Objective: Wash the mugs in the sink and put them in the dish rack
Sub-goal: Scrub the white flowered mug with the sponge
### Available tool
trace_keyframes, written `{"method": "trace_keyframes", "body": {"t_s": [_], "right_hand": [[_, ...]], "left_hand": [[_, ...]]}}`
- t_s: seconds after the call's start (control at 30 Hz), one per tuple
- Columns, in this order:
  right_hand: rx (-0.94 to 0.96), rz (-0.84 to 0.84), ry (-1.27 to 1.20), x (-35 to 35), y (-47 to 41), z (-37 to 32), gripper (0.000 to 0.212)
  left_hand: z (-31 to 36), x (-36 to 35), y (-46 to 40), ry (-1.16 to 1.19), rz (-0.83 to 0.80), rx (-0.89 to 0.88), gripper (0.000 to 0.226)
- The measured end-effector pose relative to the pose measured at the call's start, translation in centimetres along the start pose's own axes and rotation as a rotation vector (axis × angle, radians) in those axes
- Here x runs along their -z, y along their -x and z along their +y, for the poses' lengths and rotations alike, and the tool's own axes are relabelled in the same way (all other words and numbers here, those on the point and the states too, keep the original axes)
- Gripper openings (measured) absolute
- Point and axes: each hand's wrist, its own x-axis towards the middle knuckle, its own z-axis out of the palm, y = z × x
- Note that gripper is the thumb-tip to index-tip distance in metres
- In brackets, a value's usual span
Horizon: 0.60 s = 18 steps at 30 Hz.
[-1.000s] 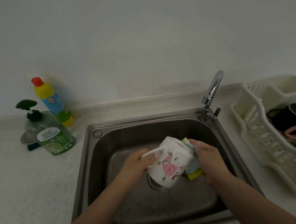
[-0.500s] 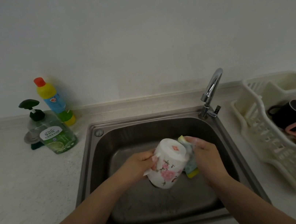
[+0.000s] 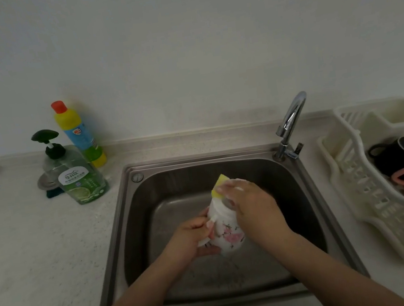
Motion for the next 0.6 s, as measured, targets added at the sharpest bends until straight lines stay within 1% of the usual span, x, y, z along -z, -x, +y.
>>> {"method": "trace_keyframes", "body": {"t_s": [0.03,0.07,0.1,0.17,0.2,0.23,0.3,0.37,0.47,0.53,0.6], "right_hand": [[0.076,0.011,0.036,0.2,0.3,-0.2,0.057],[0.14,0.028,0.069,0.2,1.0,-0.1,0.061],[0.199,0.062,0.089,0.1,1.8,0.4,0.063],[0.259,0.117,0.07,0.2,3.2,2.0,0.054],[0.245,0.14,0.064,0.4,3.4,2.4,0.05],[0.198,0.167,0.06,0.6,3.2,2.5,0.049],[0.111,0.19,0.088,0.7,1.7,1.8,0.058],[0.147,0.187,0.134,0.7,0.7,0.4,0.065],[0.284,0.177,0.161,0.7,1.8,0.3,0.059],[0.27,0.173,0.16,1.2,2.7,1.4,0.054],[0.203,0.211,0.187,1.2,1.8,1.7,0.055]], "left_hand": [[0.0,0.0,0.1,0.039,0.011,-0.005,0.04],[-0.1,0.1,0.2,0.073,0.013,-0.011,0.041],[-0.3,0.3,0.3,0.123,0.005,-0.013,0.037],[-0.7,0.7,0.4,0.188,-0.018,-0.019,0.024],[-0.8,0.8,0.3,0.191,-0.016,-0.034,0.028],[-0.9,0.9,0.1,0.187,-0.008,-0.044,0.038],[-0.8,0.8,-0.3,0.187,0.007,-0.039,0.048],[-0.6,0.8,-0.7,0.213,-0.001,-0.039,0.052],[-0.5,1.2,-0.6,0.236,-0.004,-0.044,0.059],[-0.6,1.4,-0.4,0.219,0.021,-0.066,0.063],[-0.6,1.1,-0.3,0.186,0.02,-0.073,0.055]]}}
